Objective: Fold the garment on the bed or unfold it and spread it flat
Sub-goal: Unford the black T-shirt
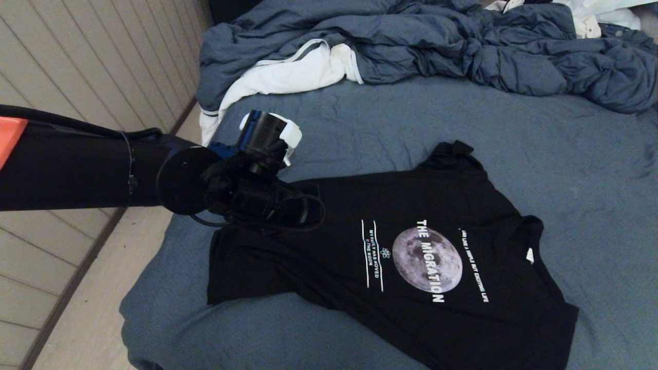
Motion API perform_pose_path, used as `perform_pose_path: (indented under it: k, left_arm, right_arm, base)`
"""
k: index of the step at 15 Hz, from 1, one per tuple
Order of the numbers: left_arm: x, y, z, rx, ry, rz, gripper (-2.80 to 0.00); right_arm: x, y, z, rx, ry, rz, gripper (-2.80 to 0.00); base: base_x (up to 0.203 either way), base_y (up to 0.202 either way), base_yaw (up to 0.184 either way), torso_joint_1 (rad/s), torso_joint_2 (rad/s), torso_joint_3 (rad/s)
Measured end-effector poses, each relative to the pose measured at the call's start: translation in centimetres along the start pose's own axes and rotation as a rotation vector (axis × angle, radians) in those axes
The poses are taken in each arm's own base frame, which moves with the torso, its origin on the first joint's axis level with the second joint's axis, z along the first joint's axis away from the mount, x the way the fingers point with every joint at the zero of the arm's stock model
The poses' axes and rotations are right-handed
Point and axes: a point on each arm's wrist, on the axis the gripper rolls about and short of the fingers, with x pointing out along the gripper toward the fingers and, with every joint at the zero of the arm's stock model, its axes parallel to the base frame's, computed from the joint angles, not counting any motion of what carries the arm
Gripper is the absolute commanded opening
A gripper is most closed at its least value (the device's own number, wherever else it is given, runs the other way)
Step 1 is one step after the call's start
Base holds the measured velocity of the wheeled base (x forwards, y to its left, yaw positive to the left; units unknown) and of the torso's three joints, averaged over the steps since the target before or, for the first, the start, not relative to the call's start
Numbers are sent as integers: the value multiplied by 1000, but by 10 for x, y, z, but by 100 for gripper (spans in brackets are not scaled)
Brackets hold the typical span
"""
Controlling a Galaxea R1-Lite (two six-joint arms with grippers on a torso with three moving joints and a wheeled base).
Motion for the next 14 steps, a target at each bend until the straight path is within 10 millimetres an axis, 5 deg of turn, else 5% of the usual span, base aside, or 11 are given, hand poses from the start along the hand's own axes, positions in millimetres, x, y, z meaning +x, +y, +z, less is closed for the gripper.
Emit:
perform_pose_path:
  k: [1,2,3,6,14]
  left_arm:
    - [0,0,0,0,0,0,-280]
    - [0,0,0,-1,0,1,-280]
    - [0,0,0,-1,1,2,-280]
    - [-1,0,-1,2,3,6,-280]
    - [7,6,-17,-84,66,81,-280]
  right_arm:
    - [1,-1,8,4,-27,-4,0]
    - [2,-3,17,12,-48,-6,-96]
    - [5,-6,31,26,-66,-8,-280]
    - [21,-17,91,71,-129,-5,-280]
    - [79,-40,291,47,-339,92,-280]
  base:
    - [0,0,0,0,0,0]
    - [0,0,0,0,0,0]
    - [0,0,0,0,0,0]
    - [0,0,0,0,0,0]
    - [0,0,0,0,0,0]
